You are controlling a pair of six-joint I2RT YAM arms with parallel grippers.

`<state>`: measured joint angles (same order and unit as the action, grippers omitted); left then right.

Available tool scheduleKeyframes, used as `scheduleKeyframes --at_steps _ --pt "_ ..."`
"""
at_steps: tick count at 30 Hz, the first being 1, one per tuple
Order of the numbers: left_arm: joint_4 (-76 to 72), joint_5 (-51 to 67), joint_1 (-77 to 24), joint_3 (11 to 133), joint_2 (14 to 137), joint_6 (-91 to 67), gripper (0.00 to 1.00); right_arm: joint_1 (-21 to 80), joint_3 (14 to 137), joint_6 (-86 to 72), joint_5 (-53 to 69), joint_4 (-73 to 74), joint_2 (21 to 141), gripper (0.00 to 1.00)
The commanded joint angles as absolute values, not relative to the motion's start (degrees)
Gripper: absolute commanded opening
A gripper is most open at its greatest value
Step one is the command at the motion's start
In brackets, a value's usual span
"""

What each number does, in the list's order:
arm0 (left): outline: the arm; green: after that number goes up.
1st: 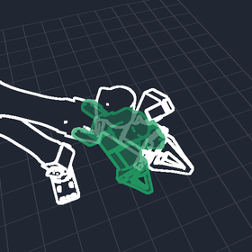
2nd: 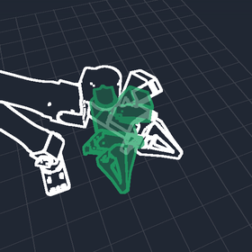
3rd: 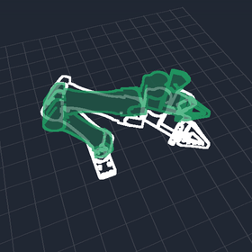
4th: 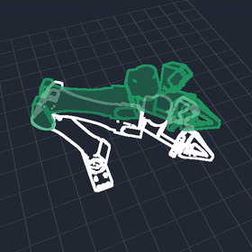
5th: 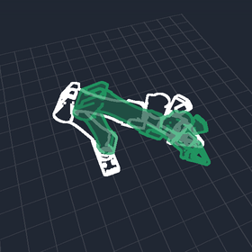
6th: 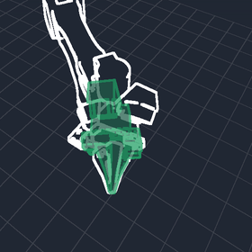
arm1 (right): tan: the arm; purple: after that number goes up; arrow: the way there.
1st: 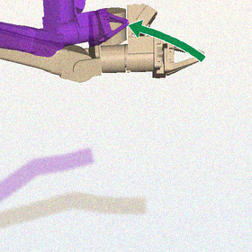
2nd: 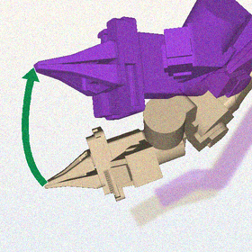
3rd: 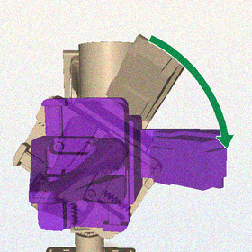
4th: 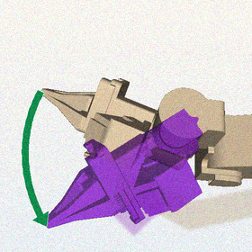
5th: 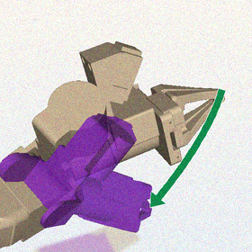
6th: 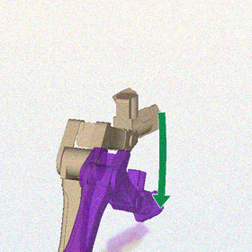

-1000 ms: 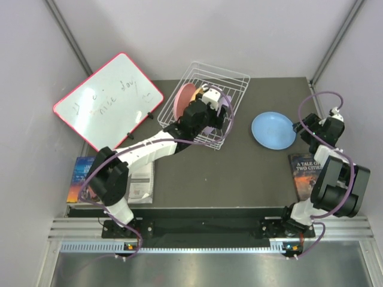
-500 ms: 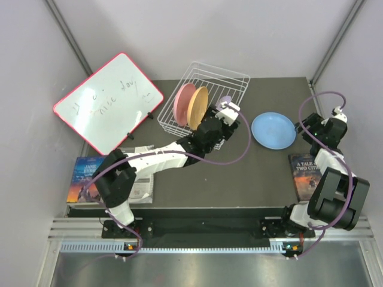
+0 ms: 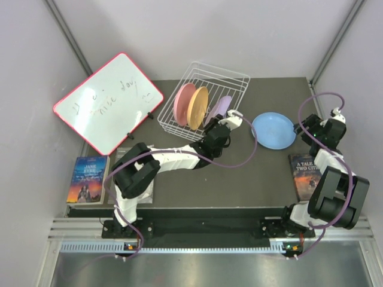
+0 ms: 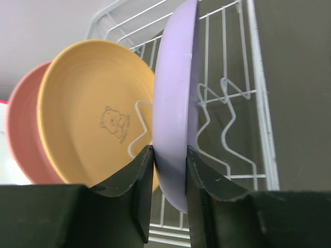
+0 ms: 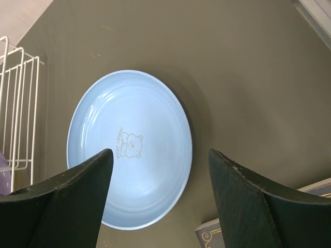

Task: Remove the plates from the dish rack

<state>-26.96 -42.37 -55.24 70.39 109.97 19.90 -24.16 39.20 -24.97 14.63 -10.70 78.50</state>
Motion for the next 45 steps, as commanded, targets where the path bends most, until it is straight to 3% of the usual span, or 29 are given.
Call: scheduleKeyframes --at_steps 1,3,5,15,21,33,36,39,41,45 --pt "-34.1 -46.2 -55.4 72.8 109.3 22.4 0.26 -24.0 39.2 -24.2 15.3 -13.0 79.5 0.74" --pt "-35.5 -46.8 -55.4 72.8 109.5 23.3 0.1 -24.0 39.1 -24.3 15.6 -13.4 79.7 0.74" --pt "-36.7 -47.6 -55.4 72.9 109.8 24.3 0.0 -24.0 39.2 -24.5 15.6 -13.4 79.9 0.74" --pt "-51.0 -58.9 -55.5 76.0 114.0 37.3 0.0 -24.0 38.8 -24.5 16.0 -13.5 79.7 0.74" --pt "-72.8 -66.0 -55.1 81.9 120.4 56.7 0.0 -23.0 38.9 -24.7 17.5 -13.6 79.2 0.74" --pt "-70.9 -64.0 -49.7 87.4 115.1 58.9 0.0 -20.8 39.8 -24.0 18.0 -12.8 79.1 0.74" --pt "-64.9 -63.8 -49.5 87.2 111.5 54.9 0.0 -20.3 40.4 -23.6 19.9 -12.1 78.1 0.74" --pt "-40.7 -60.8 -49.4 86.6 105.1 36.7 0.0 -18.5 41.0 -22.7 23.9 -11.5 75.9 0.74" --pt "-23.8 -53.7 -49.2 86.3 100.1 21.5 0.0 -15.3 41.7 -21.9 24.7 -10.5 73.3 0.74" --pt "-12.1 -40.9 -49.0 85.7 94.9 9.1 0.0 -9.4 43.6 -20.0 24.3 -8.0 70.0 0.75"
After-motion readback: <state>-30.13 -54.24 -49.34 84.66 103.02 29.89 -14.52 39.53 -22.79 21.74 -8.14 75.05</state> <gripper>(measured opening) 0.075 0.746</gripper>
